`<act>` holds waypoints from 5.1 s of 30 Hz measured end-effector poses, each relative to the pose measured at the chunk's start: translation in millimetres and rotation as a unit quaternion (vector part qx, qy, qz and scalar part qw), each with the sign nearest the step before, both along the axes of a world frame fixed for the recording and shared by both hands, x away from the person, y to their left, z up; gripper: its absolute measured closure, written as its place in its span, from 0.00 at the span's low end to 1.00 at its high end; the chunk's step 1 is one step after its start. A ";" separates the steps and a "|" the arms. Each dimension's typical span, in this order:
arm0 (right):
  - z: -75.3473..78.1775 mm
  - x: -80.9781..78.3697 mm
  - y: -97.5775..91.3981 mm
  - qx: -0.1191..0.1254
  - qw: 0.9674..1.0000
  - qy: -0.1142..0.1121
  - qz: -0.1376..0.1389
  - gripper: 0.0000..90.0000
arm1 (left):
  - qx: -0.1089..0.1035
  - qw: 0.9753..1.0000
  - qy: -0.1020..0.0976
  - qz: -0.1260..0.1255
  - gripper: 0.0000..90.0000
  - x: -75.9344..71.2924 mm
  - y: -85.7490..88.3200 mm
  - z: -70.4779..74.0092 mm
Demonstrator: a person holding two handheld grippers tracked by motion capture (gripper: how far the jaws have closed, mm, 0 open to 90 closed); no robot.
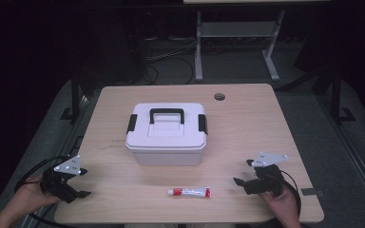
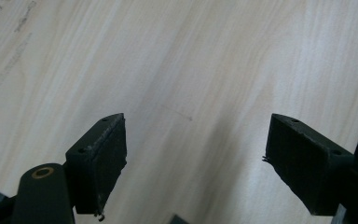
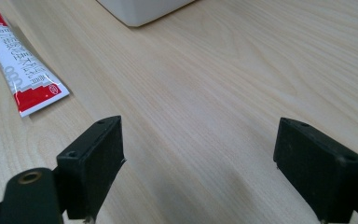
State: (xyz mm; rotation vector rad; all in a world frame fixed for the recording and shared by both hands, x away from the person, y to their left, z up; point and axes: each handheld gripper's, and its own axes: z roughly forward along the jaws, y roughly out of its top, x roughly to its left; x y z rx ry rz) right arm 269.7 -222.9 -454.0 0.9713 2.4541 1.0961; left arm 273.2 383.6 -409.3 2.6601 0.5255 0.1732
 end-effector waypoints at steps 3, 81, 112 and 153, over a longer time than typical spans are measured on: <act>-0.3 -0.6 1.1 -0.002 1.000 0.000 0.004 0.17 | 0.015 1.000 0.002 -0.009 0.22 7.1 -2.9 5.8; -1.3 -2.9 3.8 -0.005 1.000 0.004 0.030 0.17 | 0.135 0.971 0.015 -0.197 0.27 163.9 -192.8 155.5; -2.9 -4.5 7.6 -0.013 0.999 0.011 0.043 0.17 | 0.133 0.961 0.031 -0.240 0.46 190.0 -259.0 141.2; -4.3 -4.5 9.2 -0.018 0.998 0.017 0.050 0.17 | 0.134 0.959 0.058 -0.242 0.93 190.5 -269.1 138.1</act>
